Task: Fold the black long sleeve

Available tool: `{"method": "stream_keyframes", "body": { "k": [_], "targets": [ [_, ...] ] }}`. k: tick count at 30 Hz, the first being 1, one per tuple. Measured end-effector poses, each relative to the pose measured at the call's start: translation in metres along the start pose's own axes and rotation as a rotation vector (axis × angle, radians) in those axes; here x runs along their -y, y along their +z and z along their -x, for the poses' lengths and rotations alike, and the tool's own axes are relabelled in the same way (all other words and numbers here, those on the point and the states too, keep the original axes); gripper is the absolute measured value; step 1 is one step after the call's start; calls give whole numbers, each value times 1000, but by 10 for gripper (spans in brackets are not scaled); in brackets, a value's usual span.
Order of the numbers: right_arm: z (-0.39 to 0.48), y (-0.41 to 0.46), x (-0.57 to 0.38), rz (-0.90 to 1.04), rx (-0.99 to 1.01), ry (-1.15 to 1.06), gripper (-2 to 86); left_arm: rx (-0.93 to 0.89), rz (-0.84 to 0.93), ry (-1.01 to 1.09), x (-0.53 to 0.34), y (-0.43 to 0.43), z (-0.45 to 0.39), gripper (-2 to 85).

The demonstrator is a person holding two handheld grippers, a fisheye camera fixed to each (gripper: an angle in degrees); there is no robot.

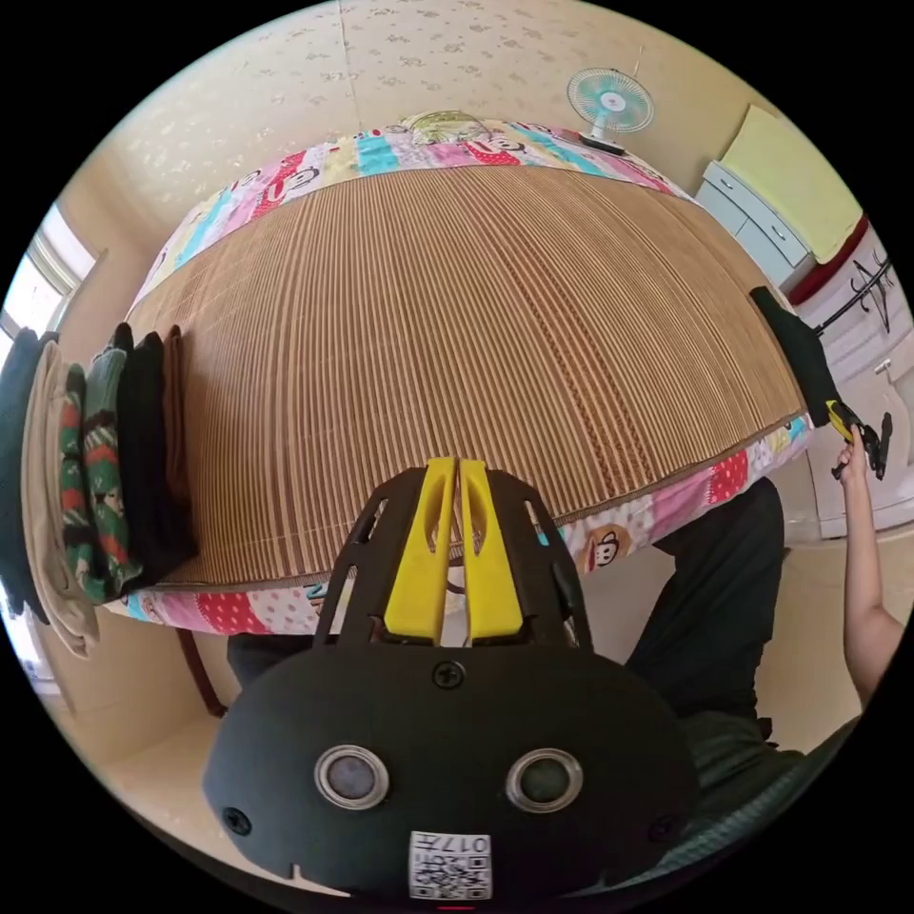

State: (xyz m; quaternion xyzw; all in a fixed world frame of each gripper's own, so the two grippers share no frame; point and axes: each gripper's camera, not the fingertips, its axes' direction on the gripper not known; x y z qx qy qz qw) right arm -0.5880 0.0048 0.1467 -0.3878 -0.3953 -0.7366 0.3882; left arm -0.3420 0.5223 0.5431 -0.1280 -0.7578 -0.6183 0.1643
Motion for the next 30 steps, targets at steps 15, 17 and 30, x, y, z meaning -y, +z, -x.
{"method": "stream_keyframes", "body": {
  "k": [15, 17, 30],
  "targets": [
    [-22, 15, 70, -20, -84, 54, 38, 253, -119, -45, 5, -56, -134, -10],
    [15, -15, 43, -48, 37, -129, 31, 291, -151, -52, -2, -63, -144, -10],
    [242, -46, -248, 292, 517, -697, 16, 218, -204, -164, -42, -86, -178, -10]
  ]
}}
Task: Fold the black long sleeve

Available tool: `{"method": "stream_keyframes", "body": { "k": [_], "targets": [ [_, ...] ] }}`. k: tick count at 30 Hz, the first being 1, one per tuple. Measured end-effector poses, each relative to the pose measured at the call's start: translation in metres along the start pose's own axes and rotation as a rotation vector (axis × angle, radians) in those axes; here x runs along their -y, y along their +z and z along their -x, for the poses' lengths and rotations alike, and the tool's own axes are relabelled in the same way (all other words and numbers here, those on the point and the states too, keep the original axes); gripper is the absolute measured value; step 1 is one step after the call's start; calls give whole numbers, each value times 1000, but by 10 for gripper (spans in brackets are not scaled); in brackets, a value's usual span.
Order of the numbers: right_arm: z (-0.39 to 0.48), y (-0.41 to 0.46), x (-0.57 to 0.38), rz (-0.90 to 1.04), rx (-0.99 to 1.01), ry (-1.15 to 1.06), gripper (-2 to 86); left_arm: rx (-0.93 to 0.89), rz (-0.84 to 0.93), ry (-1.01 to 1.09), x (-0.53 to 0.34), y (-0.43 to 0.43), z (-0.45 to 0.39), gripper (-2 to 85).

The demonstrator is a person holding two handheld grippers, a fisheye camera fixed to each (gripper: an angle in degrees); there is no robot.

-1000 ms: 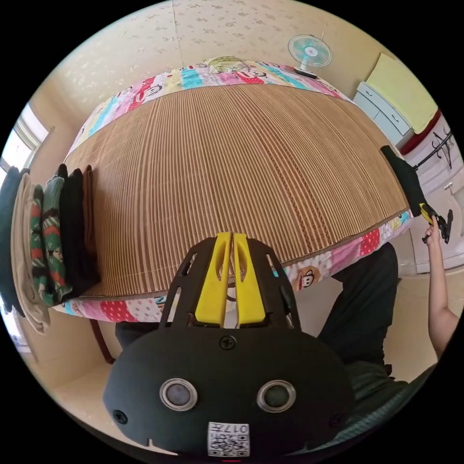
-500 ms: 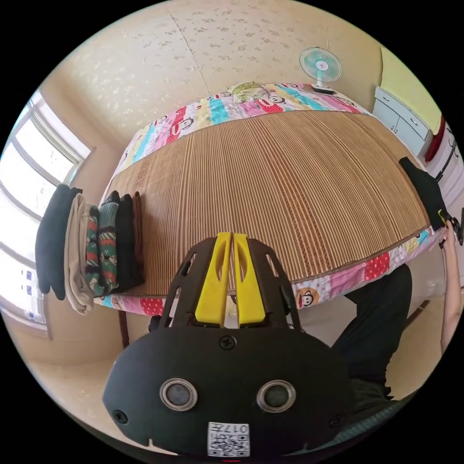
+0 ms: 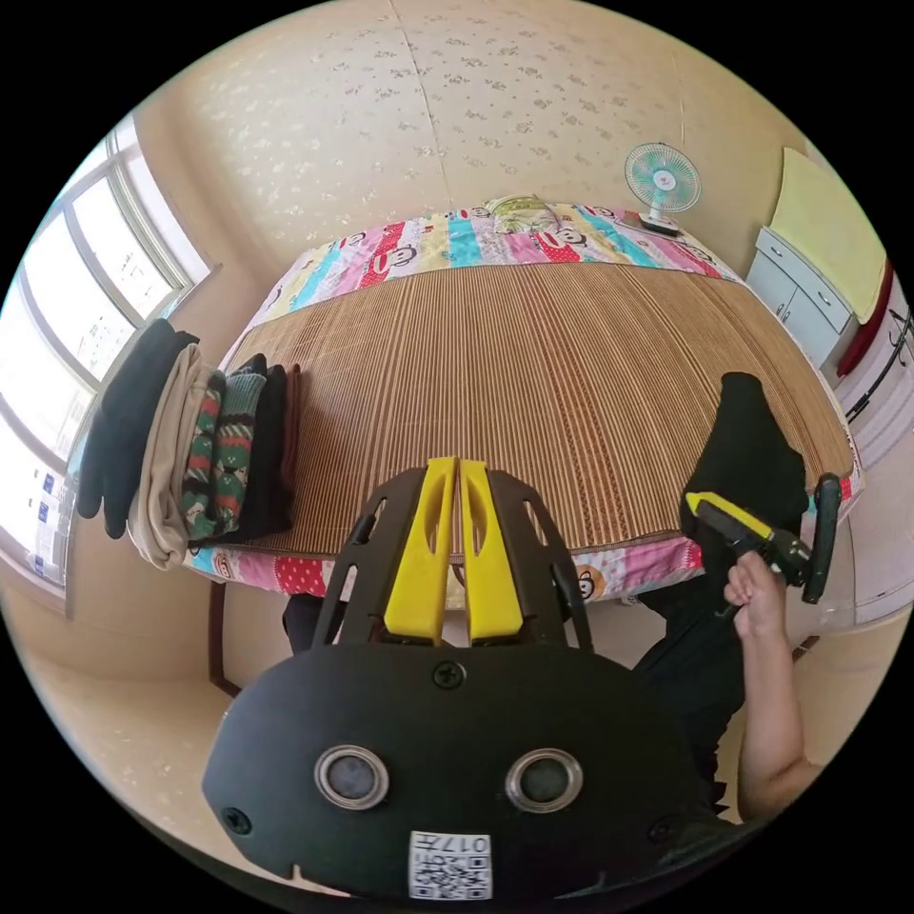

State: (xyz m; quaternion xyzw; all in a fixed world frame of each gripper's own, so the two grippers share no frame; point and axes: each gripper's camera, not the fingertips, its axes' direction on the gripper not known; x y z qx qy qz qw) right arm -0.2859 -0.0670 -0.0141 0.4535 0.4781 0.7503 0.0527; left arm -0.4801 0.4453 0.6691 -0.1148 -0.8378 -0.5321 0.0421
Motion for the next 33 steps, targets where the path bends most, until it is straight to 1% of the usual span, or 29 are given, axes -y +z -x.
{"method": "stream_keyframes", "body": {
  "k": [2, 4, 5, 7, 11, 12, 13, 14, 16, 18, 19, 20, 21, 22, 23, 24, 25, 28, 31, 33],
  "targets": [
    [44, 21, -12, 50, -32, -59, 18, -17, -3, -13, -3, -2, -2, -10],
    [65, 25, -17, 86, -90, -112, 18, -24, -4, -26, -7, -2, -5, -10],
    [72, 19, -18, 104, -124, -126, 18, -21, -4, -31, -8, -2, -6, -10],
    [69, 1, -15, 110, -122, -98, 17, -22, -19, -41, -15, -1, -9, -10],
    [33, -55, -9, 34, -15, -8, 8, -58, -15, -51, -24, 4, -13, -10],
    [27, -62, -7, 33, 2, 11, 7, -65, -15, -54, -27, 7, -15, -10],
    [14, -77, -3, 53, 66, 50, 6, -68, -17, -51, -29, 8, -19, -10],
    [6, -90, -1, 57, 142, 55, 5, -69, -18, -47, -31, 9, -21, -10],
    [-3, -104, -2, 13, 176, 32, 4, -75, -16, -23, -36, 12, -33, -10],
    [-17, -106, -5, -36, 32, 34, 3, -93, -12, -10, -39, 15, -42, -10],
    [-32, -97, -3, -20, -106, 74, 3, -113, -8, -6, -39, 17, -46, -10],
    [-51, -82, 3, 22, -200, 121, 3, -120, -6, -3, -40, 18, -48, -10],
    [-61, -72, 7, 50, -219, 136, 3, -128, -1, 12, -40, 19, -53, -10],
    [-80, -47, 14, 112, -209, 117, 3, -131, 3, 33, -40, 21, -58, -10],
    [-93, -23, 16, 132, -195, 50, 3, -131, 5, 41, -40, 22, -61, -10],
    [-97, -17, 15, 109, -187, 15, 3, -135, 12, 53, -41, 25, -66, -10],
    [-107, -14, 12, 50, -156, -1, 3, -146, 25, 65, -42, 30, -71, -10],
    [-143, -18, 3, -41, 16, 107, 3, -188, 63, 85, -41, 41, -80, -10],
    [-165, -20, -26, -169, 117, 58, 2, -200, 70, 110, -38, 47, -86, -10],
    [-171, -21, -41, -234, 136, 18, 2, -199, 69, 123, -35, 49, -87, -10]
  ]
}}
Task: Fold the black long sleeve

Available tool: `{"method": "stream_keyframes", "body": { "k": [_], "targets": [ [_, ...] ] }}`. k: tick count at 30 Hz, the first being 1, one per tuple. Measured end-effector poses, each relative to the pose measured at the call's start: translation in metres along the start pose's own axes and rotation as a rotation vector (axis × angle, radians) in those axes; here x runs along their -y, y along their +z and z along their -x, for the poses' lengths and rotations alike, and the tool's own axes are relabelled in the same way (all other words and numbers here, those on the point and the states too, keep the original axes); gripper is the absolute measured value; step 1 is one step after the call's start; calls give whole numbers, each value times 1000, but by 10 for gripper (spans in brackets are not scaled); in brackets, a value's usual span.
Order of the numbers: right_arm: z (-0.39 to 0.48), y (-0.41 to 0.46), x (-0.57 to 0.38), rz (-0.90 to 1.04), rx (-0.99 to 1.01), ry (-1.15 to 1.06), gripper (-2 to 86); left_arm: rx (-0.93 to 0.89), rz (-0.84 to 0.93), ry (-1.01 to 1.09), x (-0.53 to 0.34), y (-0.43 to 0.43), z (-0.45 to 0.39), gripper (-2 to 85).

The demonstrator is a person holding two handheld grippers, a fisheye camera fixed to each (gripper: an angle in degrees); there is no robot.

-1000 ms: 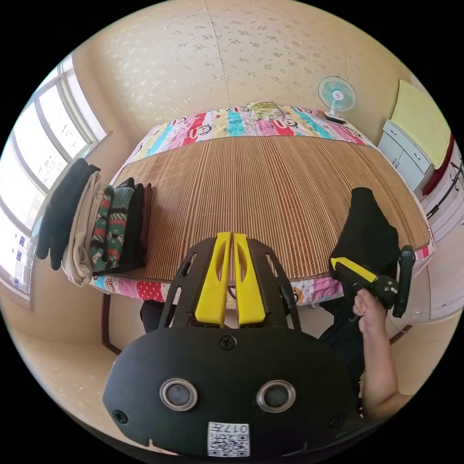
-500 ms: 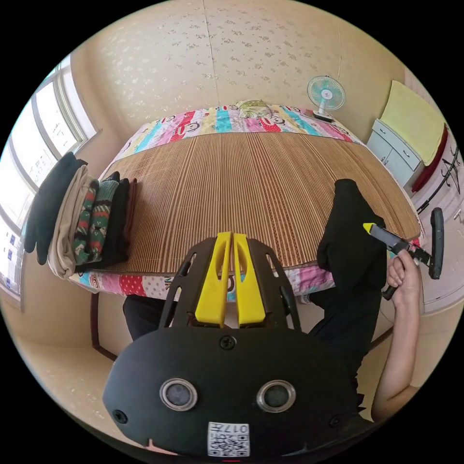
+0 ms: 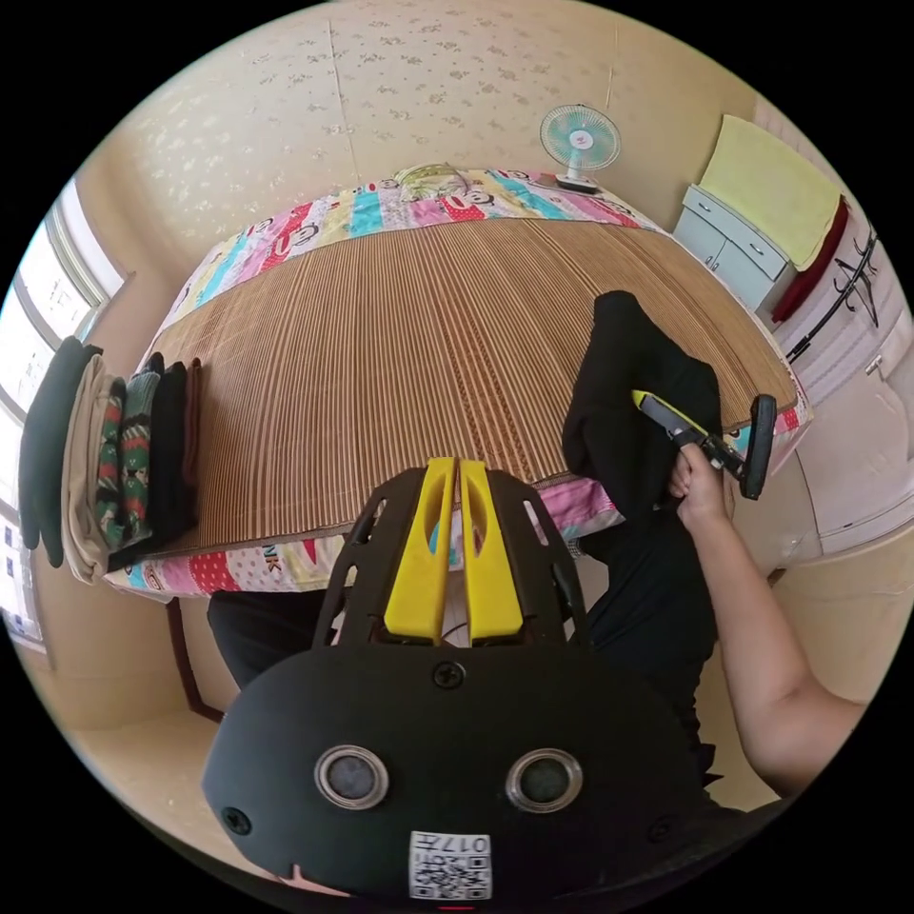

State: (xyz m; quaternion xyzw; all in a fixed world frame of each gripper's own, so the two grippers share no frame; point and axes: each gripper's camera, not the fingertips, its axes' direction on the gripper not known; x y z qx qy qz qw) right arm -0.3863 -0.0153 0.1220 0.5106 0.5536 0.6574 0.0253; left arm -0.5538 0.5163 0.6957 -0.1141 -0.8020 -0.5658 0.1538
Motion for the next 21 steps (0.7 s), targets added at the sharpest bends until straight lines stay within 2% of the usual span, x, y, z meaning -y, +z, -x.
{"method": "stream_keyframes", "body": {
  "k": [21],
  "targets": [
    [-35, 25, -1, -71, 38, -52, 3, -8, 29, 25, 32, 15, 87, -10]
  ]
}}
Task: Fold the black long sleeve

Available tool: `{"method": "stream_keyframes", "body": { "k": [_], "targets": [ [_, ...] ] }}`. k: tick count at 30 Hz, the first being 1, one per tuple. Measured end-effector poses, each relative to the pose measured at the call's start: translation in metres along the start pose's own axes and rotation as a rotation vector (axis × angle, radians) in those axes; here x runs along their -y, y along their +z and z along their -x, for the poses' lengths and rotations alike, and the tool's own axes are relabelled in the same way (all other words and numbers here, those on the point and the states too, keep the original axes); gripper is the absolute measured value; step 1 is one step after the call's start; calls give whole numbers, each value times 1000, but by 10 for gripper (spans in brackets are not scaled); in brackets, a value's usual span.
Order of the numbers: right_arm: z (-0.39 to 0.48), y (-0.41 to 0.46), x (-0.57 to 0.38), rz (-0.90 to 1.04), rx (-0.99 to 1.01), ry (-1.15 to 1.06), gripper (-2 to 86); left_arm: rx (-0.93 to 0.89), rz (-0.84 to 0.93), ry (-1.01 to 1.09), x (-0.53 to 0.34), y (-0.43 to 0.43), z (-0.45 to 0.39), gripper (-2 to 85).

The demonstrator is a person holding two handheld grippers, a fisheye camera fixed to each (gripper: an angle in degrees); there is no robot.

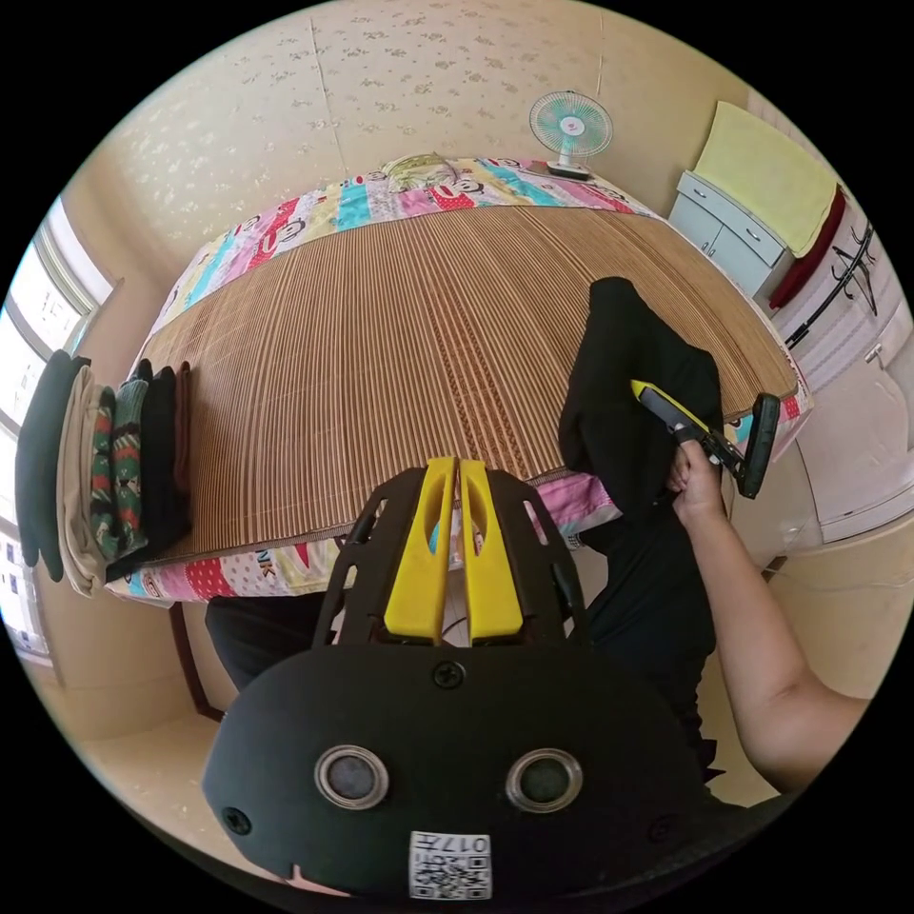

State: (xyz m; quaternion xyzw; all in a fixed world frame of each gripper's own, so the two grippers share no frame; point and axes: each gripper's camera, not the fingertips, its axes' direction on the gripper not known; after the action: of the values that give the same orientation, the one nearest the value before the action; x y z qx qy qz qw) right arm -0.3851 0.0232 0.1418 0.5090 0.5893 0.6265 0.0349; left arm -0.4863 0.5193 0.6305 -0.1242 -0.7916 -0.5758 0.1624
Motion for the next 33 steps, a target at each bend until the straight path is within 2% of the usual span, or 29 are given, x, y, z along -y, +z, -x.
{"method": "stream_keyframes", "body": {
  "k": [5, 8, 10, 13, 14, 15, 16, 19, 21, 23, 25, 28, 32, 33],
  "targets": [
    [-6, 13, 6, -7, 8, -2, 3, -49, -3, -11, 4, -4, 37, -10],
    [-8, 22, 10, -6, 12, 5, 4, -375, -44, -19, 4, -5, 80, -10],
    [-10, 27, 17, 13, 13, 47, 5, -632, -131, -11, -1, -7, 118, -10],
    [3, 23, 41, 93, -29, 172, 7, -807, -190, 1, -3, -5, 156, -10],
    [22, 12, 43, 70, -69, 148, 9, -870, -203, -5, -4, -4, 165, -10],
    [32, 4, 43, 46, -89, 123, 10, -1032, -231, -37, -6, 3, 185, -10],
    [48, -12, 40, -10, -160, 88, 14, -1219, -251, -98, -10, 15, 206, -10],
    [46, -38, 37, -86, -466, 162, 36, -1502, -305, -223, -22, 49, 245, -10],
    [19, -39, 40, -46, -567, 258, 61, -1508, -298, -247, -27, 59, 258, -10],
    [-23, -21, 45, 79, -440, 353, 76, -1443, -287, -227, -27, 58, 266, -10],
    [-34, -12, 47, 110, -406, 384, 66, -1344, -332, -161, -22, 43, 275, -10],
    [4, -16, 60, 45, -396, 246, 45, -1167, -339, -96, -8, 21, 280, -10],
    [90, -17, 71, -84, -22, 21, 38, -1009, -393, -33, 1, 1, 284, -10],
    [104, -14, 70, -85, 14, -15, 37, -992, -414, -43, 3, -1, 286, -10]
  ]
}}
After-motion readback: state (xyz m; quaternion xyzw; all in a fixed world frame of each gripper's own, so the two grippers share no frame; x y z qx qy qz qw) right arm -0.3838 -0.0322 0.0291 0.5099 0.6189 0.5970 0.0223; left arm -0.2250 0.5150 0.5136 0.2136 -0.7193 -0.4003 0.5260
